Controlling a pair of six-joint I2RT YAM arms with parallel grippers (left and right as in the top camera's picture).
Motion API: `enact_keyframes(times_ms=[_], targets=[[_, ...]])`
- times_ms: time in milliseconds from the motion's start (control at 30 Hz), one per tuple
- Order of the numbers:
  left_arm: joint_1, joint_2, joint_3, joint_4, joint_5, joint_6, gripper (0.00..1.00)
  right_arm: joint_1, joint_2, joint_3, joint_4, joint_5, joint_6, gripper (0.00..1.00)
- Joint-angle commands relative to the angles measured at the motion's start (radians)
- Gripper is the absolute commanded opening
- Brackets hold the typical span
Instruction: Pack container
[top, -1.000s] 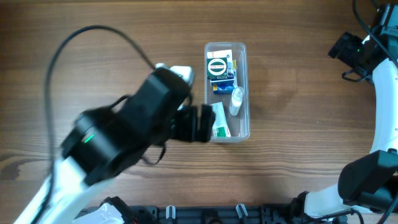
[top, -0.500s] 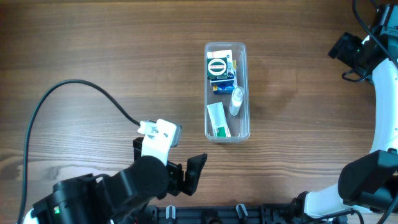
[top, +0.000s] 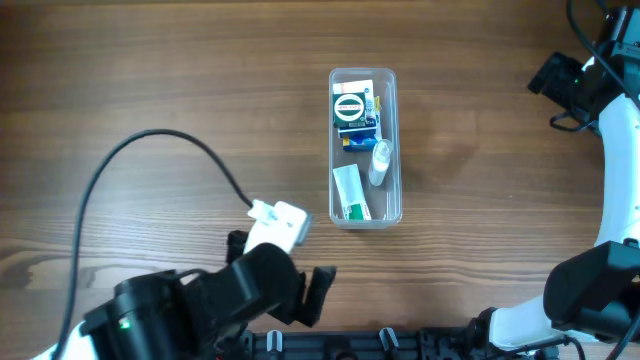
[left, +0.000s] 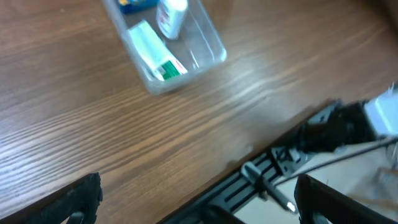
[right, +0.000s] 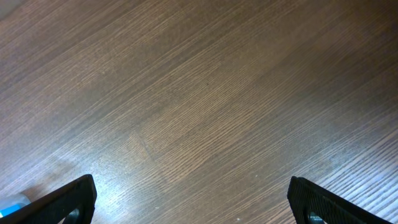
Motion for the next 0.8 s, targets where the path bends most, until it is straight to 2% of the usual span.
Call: enact_keyframes(times_ms=[0, 133, 233, 400, 500, 667, 767], targets=[[-0.009, 0.075, -0.002, 0.063, 0.089, 0.262, 1.00, 0.000, 0.012, -0.004, 0.003, -0.005, 0.005, 1.00], [0.005, 0.121, -0.016, 0.186, 0.145, 0.493, 1.00, 0.000, 0.012, -0.004, 0.003, -0.005, 0.005, 1.00], [0.080, 0.115, -0.146, 0.340, 0.266, 0.614, 1.00, 0.000, 0.012, -0.004, 0.003, -0.005, 0.005, 1.00], [0.254, 0.021, -0.481, 0.635, 0.440, 0.614, 1.00, 0.000, 0.012, -0.004, 0.003, -0.005, 0.005, 0.99], [0.370, -0.064, -0.623, 0.745, 0.537, 0.613, 1.00, 0.000, 0.012, -0.004, 0.003, -0.005, 0.005, 1.00], [0.608, -0.302, -0.776, 0.801, 0.679, 0.613, 1.00, 0.000, 0.012, -0.004, 0.003, -0.005, 0.005, 1.00], [0.724, -0.435, -0.827, 0.801, 0.700, 0.614, 1.00, 0.000, 0.012, -0.004, 0.003, -0.005, 0.005, 1.00]])
